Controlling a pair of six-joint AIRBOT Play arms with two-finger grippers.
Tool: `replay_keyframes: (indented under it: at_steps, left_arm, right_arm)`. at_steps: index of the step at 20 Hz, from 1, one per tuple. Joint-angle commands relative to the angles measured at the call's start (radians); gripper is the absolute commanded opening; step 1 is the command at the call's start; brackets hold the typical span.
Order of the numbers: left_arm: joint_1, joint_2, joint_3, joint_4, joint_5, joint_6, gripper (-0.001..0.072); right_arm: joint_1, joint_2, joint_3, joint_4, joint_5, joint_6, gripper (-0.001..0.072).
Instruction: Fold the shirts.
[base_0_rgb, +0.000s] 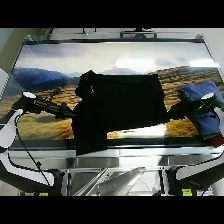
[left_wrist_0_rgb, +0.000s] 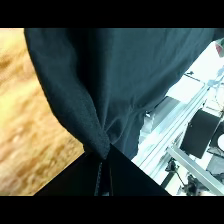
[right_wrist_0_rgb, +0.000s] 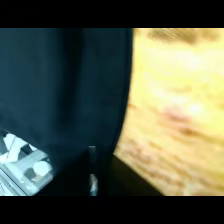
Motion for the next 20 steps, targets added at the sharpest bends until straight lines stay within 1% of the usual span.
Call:
replay_keyframes:
  at_steps: [1,2,4,6,7,8,9,10,11,13,14,15,17,18,20]
  left_arm:
    - [0.001,0.032,0.0,-0.002,0.002,0.002,0.0026]
    - [0.004,0.059,0.0,-0.003,0.006,0.002,0.0027]
    - [0.023,0.132,0.0,-0.005,0.005,0.006,0.0027]
    - [0.068,0.24,0.0,-0.021,0.0,0.016,0.0029]
    - [0.104,0.304,0.0,-0.091,-0.021,0.062,0.003]
    - [0.144,0.365,0.0,-0.2,-0.069,0.125,0.003]
    - [0.198,0.428,0.0,-0.355,-0.146,0.178,0.003]
    - [0.246,0.484,0.0,-0.532,-0.212,0.222,0.003]
    - [0.307,0.542,0.0,-0.739,-0.269,0.262,0.003]
    - [0.436,0.648,0.009,-1.109,-0.346,0.282,0.003]
    - [0.501,0.686,0.033,-1.235,-0.36,0.281,0.003]
    - [0.57,0.726,0.071,-1.316,-0.357,0.278,0.003]
    - [0.676,0.796,0.156,-1.391,-0.358,0.278,0.0032]
    - [0.702,0.825,0.205,-1.39,-0.352,0.283,0.0032]
    - [0.712,0.848,0.294,-1.368,-0.347,0.282,0.0033]
  right_arm:
    - [0.019,0.006,-0.001,0.041,0.016,0.003,0.0038]
    - [0.019,0.022,0.0,0.086,0.022,0.002,0.0016]
    - [0.019,0.087,0.002,0.17,0.032,-0.006,0.0015]
    - [0.018,0.203,0.027,0.257,0.055,-0.012,0.0016]
    - [0.018,0.285,0.05,0.306,0.068,-0.013,0.0015]
    - [0.018,0.372,0.073,0.355,0.074,-0.019,0.0016]
    - [0.018,0.476,0.103,0.406,0.073,-0.024,0.0015]
    - [0.011,0.573,0.137,0.448,0.069,-0.024,0.0015]
    - [0.001,0.68,0.177,0.49,0.046,-0.024,0.0015]
    - [-0.036,0.886,0.243,0.51,-0.113,-0.026,0.0015]
    - [-0.06,0.979,0.261,0.51,-0.221,-0.027,0.0015]
    - [-0.081,1.073,0.269,0.51,-0.343,-0.036,0.0015]
    - [-0.108,1.215,0.269,0.51,-0.51,-0.082,0.0015]
    - [-0.112,1.26,0.269,0.511,-0.542,-0.099,0.0015]
    - [-0.111,1.297,0.269,0.51,-0.538,-0.103,0.0015]
